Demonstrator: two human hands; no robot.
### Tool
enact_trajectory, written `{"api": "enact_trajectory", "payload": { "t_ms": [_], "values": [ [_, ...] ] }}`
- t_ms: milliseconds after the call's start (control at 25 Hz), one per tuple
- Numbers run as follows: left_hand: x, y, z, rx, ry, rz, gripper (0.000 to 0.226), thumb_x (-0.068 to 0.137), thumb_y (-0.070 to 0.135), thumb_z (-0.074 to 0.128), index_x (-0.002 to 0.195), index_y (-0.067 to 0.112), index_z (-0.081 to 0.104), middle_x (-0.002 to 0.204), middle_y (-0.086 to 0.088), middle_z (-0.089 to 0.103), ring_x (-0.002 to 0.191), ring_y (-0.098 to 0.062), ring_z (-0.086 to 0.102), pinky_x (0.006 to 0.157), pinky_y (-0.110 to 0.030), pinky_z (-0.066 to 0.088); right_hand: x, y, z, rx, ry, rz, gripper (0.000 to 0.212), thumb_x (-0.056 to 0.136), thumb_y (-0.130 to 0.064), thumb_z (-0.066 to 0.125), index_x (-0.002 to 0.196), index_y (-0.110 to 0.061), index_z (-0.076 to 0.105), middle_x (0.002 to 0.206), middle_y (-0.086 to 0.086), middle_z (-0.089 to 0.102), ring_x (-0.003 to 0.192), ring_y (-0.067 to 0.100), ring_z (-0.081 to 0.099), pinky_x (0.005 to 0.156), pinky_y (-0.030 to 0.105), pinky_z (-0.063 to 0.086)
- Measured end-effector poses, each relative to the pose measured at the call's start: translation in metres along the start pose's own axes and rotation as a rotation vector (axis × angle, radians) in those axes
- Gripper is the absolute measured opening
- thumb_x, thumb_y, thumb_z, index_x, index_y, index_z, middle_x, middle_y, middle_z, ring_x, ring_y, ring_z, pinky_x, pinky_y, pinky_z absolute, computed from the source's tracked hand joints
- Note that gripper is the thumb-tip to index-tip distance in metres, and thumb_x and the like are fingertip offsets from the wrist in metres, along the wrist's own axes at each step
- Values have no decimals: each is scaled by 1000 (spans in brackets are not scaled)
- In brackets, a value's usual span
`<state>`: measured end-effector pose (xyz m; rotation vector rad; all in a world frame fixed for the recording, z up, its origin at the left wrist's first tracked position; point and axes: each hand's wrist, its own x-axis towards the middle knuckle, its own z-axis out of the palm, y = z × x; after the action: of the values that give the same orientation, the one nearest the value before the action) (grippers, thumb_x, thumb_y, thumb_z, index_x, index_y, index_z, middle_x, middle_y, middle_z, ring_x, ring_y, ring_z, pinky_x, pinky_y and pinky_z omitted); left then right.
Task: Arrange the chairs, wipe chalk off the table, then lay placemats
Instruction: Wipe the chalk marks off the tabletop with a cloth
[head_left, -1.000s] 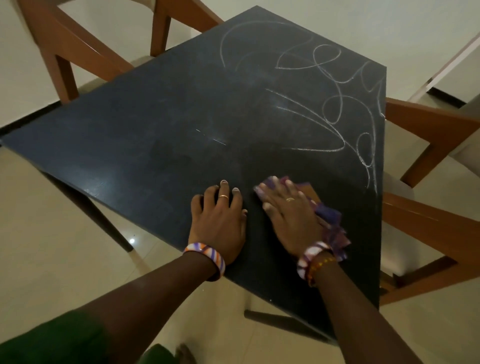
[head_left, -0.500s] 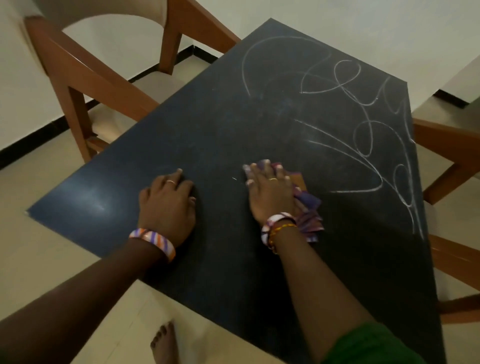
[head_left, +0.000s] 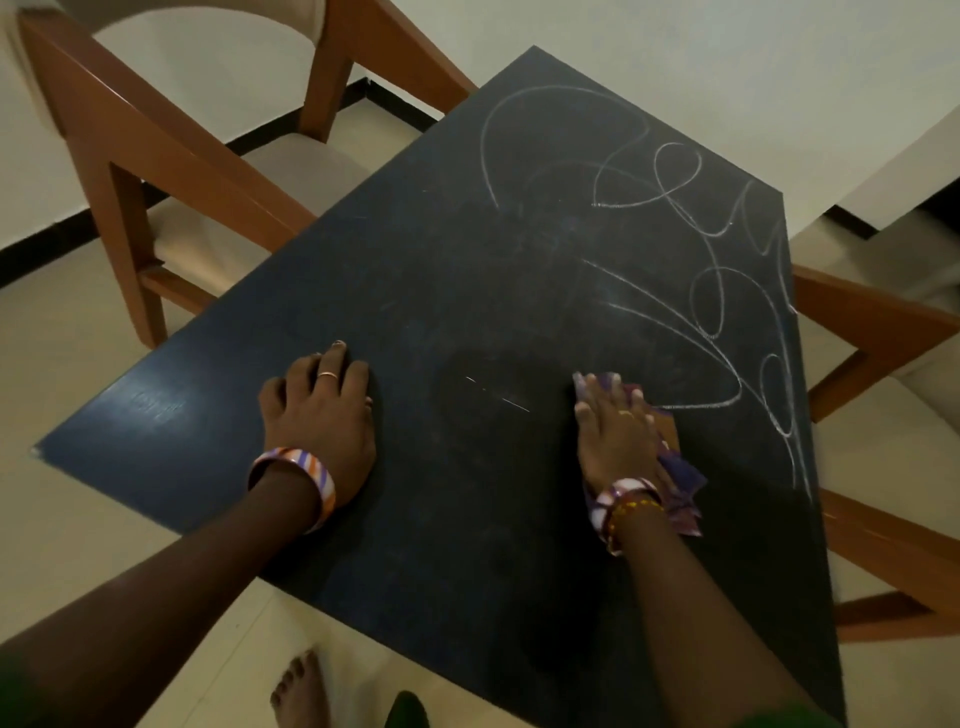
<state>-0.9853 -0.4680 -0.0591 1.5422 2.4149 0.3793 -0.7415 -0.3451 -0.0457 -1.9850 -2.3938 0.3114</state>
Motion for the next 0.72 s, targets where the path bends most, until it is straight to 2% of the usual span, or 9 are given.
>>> {"api": "enact_trajectory", "payload": {
  "t_ms": [80,160,280,400,480,600,720],
  "values": [
    [-1,0,0,4,-9,-3,56,94,36,43,144,21,25,155,-6,12,140,-27,10,112,-45,10,12,-36,4,-52,-3,-125,45,102,-31,25,146,-37,23,158,1,13,145,28,8,117,44,8],
    [-3,1,-1,15,-18,-11,56,94,36,43,145,20,24,155,-7,11,140,-28,9,113,-46,10,2,-64,14,-53,-30,-337,45,101,-31,28,146,-38,25,158,1,14,145,28,9,117,42,8],
    [-8,18,0,30,-56,-40,59,95,40,39,146,17,21,155,-9,7,141,-29,5,113,-47,10,-39,-56,14,60,-52,-537,43,99,-33,36,142,-40,34,156,-2,20,145,24,10,115,38,5],
    [-18,57,10,36,-78,31,57,95,43,34,145,18,23,155,-9,7,142,-28,5,113,-46,12,-82,11,5,239,-67,-476,41,95,-34,49,136,-37,44,150,-20,22,141,2,6,115,27,3],
    [-29,99,22,40,-92,117,55,96,44,32,144,19,24,155,-8,7,142,-28,6,113,-45,13,-99,74,-3,327,-50,-337,39,93,-35,54,129,-44,44,141,-34,16,136,-8,4,118,29,5],
    [-45,167,49,54,-130,214,57,96,46,29,146,20,20,156,-7,5,142,-26,5,113,-44,12,-105,152,-22,294,-77,-210,41,93,-41,51,127,-53,32,141,-37,8,140,-4,1,119,36,-4],
    [-59,248,85,22,-143,207,56,95,46,32,144,20,23,155,-8,11,141,-27,10,112,-45,14,-108,212,-26,53,-158,-301,53,92,-55,39,139,-54,13,152,-26,-3,143,5,-13,112,45,-21]
  ]
}}
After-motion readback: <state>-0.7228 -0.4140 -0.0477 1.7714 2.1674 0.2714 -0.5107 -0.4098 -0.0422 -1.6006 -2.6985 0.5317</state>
